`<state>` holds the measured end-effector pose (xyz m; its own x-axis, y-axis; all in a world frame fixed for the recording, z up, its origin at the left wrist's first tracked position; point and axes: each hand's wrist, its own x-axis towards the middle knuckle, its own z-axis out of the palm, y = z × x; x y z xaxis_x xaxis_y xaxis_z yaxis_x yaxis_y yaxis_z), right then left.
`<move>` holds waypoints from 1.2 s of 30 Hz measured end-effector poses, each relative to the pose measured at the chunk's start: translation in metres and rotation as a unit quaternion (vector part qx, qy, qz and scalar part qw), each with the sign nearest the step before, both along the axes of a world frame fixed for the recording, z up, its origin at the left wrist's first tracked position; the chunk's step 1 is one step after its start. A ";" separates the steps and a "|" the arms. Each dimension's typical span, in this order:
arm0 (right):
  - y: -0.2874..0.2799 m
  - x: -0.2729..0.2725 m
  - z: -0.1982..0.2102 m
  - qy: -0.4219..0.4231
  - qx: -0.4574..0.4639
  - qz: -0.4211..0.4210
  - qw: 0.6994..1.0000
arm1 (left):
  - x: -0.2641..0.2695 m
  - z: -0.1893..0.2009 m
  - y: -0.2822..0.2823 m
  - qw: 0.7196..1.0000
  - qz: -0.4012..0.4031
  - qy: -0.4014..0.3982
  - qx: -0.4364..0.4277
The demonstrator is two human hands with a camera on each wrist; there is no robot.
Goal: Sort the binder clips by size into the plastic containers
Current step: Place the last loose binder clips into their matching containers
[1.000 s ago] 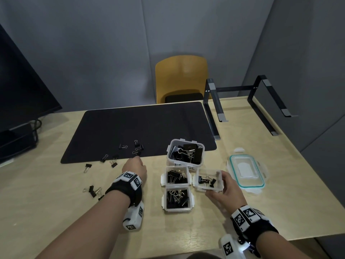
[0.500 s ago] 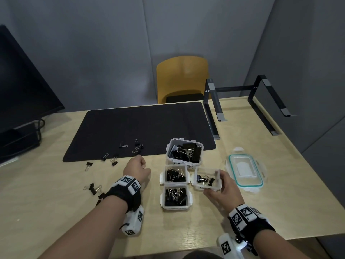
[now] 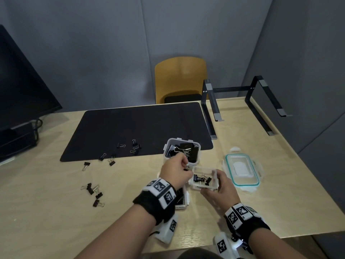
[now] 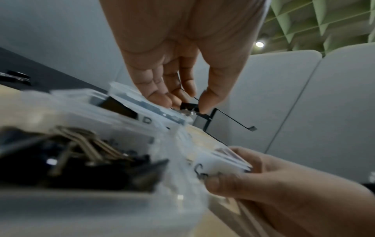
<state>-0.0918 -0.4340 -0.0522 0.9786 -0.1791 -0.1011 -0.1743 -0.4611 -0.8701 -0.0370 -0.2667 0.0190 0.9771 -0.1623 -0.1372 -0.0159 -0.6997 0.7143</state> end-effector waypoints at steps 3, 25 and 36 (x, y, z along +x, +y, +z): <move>0.001 0.000 0.005 -0.015 -0.007 0.003 1.000 | -0.003 -0.004 -0.021 1.000 -0.027 0.009 0.012; -0.003 0.006 0.029 0.131 -0.071 0.035 0.988 | -0.017 0.008 0.065 0.995 -0.038 -0.047 0.083; 0.063 -0.004 0.080 0.031 -0.215 0.061 0.974 | -0.033 -0.006 0.192 0.990 0.031 0.052 0.130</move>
<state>-0.0957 -0.3714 0.0273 0.9899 -0.0996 -0.1012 -0.1401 -0.8014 -0.5815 -0.0697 -0.0747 0.0127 0.9626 -0.0479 -0.2667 0.0975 -0.8571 0.5058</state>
